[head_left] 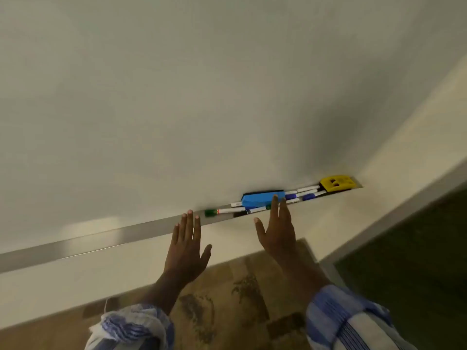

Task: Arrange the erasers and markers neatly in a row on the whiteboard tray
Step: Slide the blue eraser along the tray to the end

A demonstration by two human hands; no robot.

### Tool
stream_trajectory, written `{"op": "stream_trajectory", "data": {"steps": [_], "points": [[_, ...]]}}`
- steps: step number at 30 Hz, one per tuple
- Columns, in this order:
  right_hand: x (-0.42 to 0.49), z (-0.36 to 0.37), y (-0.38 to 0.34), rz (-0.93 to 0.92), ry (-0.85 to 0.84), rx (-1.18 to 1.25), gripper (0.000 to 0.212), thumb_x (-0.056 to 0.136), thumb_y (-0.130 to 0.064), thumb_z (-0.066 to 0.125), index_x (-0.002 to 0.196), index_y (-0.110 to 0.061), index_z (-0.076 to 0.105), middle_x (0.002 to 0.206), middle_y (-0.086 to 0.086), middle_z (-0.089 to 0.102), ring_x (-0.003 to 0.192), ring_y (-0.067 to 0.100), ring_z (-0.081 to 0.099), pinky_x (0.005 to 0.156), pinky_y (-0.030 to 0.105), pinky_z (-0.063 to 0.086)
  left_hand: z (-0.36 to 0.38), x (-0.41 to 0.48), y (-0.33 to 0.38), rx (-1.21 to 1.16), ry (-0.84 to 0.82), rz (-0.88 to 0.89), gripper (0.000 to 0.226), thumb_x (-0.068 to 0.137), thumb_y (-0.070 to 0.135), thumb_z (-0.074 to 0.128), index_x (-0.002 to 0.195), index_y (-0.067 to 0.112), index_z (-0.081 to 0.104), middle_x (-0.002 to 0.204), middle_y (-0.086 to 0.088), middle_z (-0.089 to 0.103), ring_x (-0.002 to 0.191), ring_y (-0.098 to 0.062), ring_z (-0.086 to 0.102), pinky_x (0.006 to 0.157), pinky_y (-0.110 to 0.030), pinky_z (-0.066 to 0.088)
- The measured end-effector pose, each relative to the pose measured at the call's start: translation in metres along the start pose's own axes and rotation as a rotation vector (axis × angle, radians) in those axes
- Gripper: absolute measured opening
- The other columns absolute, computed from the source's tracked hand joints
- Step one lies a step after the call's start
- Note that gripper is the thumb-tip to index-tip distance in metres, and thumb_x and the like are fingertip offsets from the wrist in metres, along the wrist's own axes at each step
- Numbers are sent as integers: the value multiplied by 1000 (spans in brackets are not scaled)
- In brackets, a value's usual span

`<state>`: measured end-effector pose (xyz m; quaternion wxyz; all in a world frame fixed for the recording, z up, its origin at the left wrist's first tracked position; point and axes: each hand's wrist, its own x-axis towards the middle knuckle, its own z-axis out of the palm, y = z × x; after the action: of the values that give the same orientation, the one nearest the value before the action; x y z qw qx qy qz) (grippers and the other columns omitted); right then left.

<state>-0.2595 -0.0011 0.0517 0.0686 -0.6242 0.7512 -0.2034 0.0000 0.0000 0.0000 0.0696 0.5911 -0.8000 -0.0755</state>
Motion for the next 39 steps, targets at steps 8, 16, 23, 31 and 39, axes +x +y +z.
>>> {"op": "stream_trajectory", "data": {"steps": [8, 16, 23, 31, 39], "points": [[35, 23, 11, 164, 4, 115, 89, 90, -50, 60, 156, -19, 9, 163, 18, 12, 142, 36, 33, 99, 46, 50, 32, 10, -9, 69, -127, -79, 86, 100, 60, 27, 158, 8, -11, 165, -19, -17, 152, -33, -18, 126, -48, 2], [52, 46, 9, 172, 86, 132, 66, 86, -39, 70, 142, -20, 40, 161, 20, 12, 147, 39, 20, 110, 46, 41, 35, 8, -13, 67, -116, -61, 84, 100, 59, 24, 158, 9, -11, 165, -18, -16, 153, -33, -16, 126, -50, 4], [72, 46, 17, 167, 105, 233, 59, 84, -28, 74, 134, -18, 46, 160, 22, 13, 148, 40, 17, 112, 45, 38, 31, 8, -14, 30, -108, -52, 82, 98, 61, 15, 158, 11, -10, 165, -18, -17, 152, -33, -17, 126, -49, 2], [79, 38, 14, 147, 210, 312, 56, 77, -19, 79, 125, -12, 52, 142, 19, 34, 124, 34, 47, 98, 44, 54, 28, 10, -12, -24, -123, -75, 81, 101, 60, 23, 158, 13, -13, 165, -17, -19, 151, -32, -21, 126, -46, -5], [63, 31, -9, 248, 241, 405, 70, 71, -32, 84, 126, -10, 47, 131, 15, 47, 114, 29, 51, 91, 31, 47, -14, 46, 46, -508, 104, -30, 68, 100, 38, 54, 157, 18, 24, 159, -9, 31, 139, -25, 42, 107, -42, 48]]}}
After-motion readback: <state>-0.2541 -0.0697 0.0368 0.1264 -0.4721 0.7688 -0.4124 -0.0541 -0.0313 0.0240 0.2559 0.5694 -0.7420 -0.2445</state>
